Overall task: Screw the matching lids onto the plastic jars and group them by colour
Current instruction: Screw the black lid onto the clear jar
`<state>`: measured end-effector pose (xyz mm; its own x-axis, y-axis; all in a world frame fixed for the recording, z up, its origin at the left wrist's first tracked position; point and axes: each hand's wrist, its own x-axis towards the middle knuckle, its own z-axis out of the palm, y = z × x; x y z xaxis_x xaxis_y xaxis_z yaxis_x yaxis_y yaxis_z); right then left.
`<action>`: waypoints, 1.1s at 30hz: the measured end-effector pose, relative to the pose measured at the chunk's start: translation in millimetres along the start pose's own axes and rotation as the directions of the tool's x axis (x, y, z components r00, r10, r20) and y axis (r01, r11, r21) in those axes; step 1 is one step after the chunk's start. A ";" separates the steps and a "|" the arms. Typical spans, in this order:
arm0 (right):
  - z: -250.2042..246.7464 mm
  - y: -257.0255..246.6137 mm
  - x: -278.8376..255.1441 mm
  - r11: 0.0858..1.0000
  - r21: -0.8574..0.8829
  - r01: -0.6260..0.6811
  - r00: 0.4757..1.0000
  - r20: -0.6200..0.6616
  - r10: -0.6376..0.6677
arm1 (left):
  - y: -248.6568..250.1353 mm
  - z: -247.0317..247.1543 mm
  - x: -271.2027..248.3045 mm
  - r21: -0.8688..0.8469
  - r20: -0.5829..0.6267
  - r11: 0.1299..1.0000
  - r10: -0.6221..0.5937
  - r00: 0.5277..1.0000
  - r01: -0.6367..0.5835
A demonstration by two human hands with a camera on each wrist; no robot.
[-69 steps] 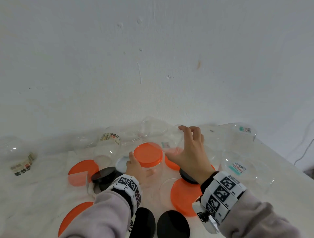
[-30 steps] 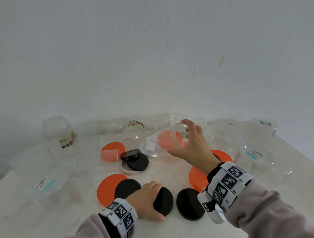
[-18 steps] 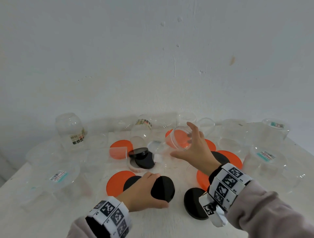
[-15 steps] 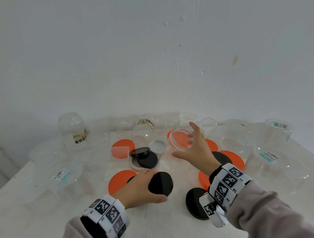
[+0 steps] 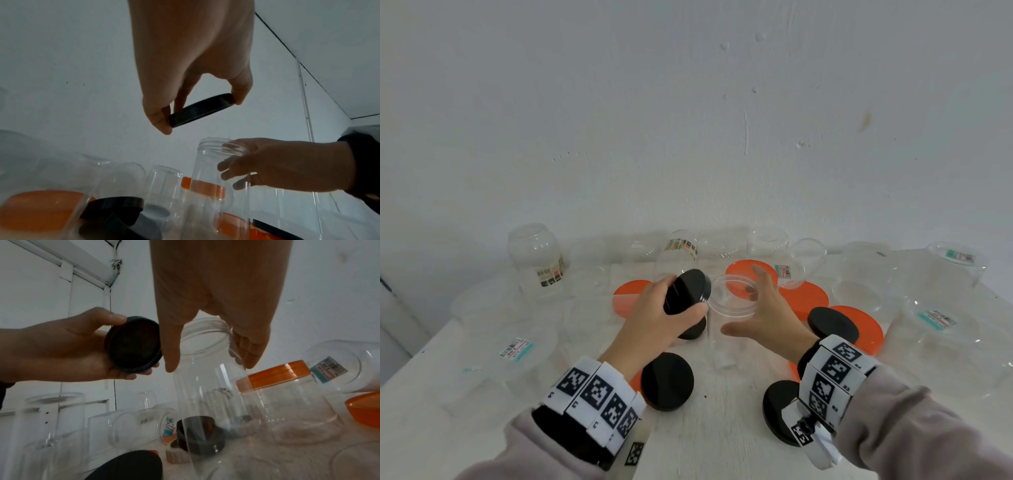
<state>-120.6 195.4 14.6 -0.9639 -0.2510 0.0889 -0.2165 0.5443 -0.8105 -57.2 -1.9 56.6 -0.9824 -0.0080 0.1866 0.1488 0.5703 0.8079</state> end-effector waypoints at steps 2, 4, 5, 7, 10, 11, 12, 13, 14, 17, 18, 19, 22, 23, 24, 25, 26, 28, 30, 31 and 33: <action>1.9 0.8 1.1 1.000 0.016 -0.011 1.000 0.020 0.011 | 5.4 2.6 6.6 -0.002 -0.005 1.000 -0.006 1.000 0.006; 2.8 2.8 1.9 0.998 0.049 -0.037 0.999 0.035 0.036 | 8.2 6.9 15.5 0.037 0.014 0.999 0.003 1.000 -0.003; 2.8 3.9 2.0 0.995 0.077 -0.056 0.998 0.041 0.053 | 9.1 9.4 19.9 0.078 0.025 0.997 0.011 1.000 -0.013; 1.3 6.6 1.6 0.986 0.142 -0.088 0.995 0.058 0.081 | 10.2 14.6 27.6 0.139 0.045 0.990 0.020 0.999 -0.026; -1.7 8.6 0.3 0.968 0.221 -0.122 0.989 0.108 0.100 | 13.8 21.1 34.4 0.152 0.079 0.988 0.013 0.997 -0.025; -2.0 9.0 0.0 0.962 0.239 -0.130 0.987 0.120 0.104 | 15.0 22.8 36.0 0.157 0.092 0.987 0.016 0.996 -0.030; -2.3 9.4 -0.3 0.958 0.252 -0.136 0.986 0.127 0.106 | 16.2 24.4 37.6 0.165 0.107 0.986 0.019 0.994 -0.037; -2.4 9.6 -0.6 0.954 0.265 -0.138 0.986 0.131 0.106 | 17.6 25.9 38.4 0.172 0.121 0.984 0.022 0.992 -0.043; -2.3 9.5 -1.0 0.951 0.276 -0.138 0.985 0.134 0.104 | 19.0 27.2 39.1 0.177 0.131 0.983 0.020 0.991 -0.043; -1.9 8.9 -2.7 0.947 0.290 -0.135 0.985 0.141 0.097 | 22.0 30.8 41.4 0.193 0.141 0.980 0.025 0.990 -0.052; -1.8 8.9 -3.3 0.947 0.292 -0.133 0.985 0.141 0.095 | 22.6 31.9 42.1 0.198 0.149 0.979 0.024 0.989 -0.054; -1.7 9.2 -3.5 0.947 0.293 -0.132 0.986 0.140 0.094 | 23.4 33.0 42.9 0.202 0.159 0.978 0.021 0.987 -0.053; -1.0 9.8 -4.3 0.943 0.305 -0.133 0.986 0.133 0.096 | 24.3 35.7 45.8 0.213 0.200 0.975 0.021 0.980 -0.064; -0.7 9.8 -4.4 0.942 0.310 -0.131 0.987 0.128 0.095 | 24.4 36.8 46.5 0.217 0.213 0.973 0.025 0.977 -0.072; -0.5 9.4 -4.3 0.941 0.313 -0.126 0.988 0.122 0.092 | 24.6 37.9 47.5 0.219 0.223 0.973 0.028 0.974 -0.078; -0.1 9.3 -4.3 0.941 0.317 -0.121 0.989 0.117 0.088 | 24.8 38.9 48.4 0.217 0.230 0.973 0.030 0.973 -0.081; 0.2 8.9 -4.1 0.940 0.321 -0.116 0.990 0.112 0.084 | 24.9 39.8 49.5 0.215 0.233 0.973 0.031 0.972 -0.083; 0.4 9.3 -3.7 0.940 0.324 -0.108 0.991 0.105 0.077 | 25.0 41.6 50.8 0.229 0.239 0.969 0.031 0.971 -0.088; 0.2 10.1 -3.7 0.941 0.321 -0.105 0.991 0.109 0.074 | 24.1 43.0 50.4 0.246 0.239 0.966 0.024 0.971 -0.085; 0.2 10.6 -3.3 0.944 0.313 -0.107 0.991 0.113 0.075 | 23.2 43.3 49.6 0.241 0.236 0.967 0.021 0.972 -0.080; -0.4 11.5 -2.8 0.952 0.284 -0.112 0.988 0.137 0.076 | 20.8 43.8 47.3 0.211 0.228 0.975 0.018 0.974 -0.067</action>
<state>-120.5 202.7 5.2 -0.9472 -0.3162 -0.0530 -0.0537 0.3192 -0.9462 -105.6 45.5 57.6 -0.9795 0.1895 0.0689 0.1875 0.7302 0.6570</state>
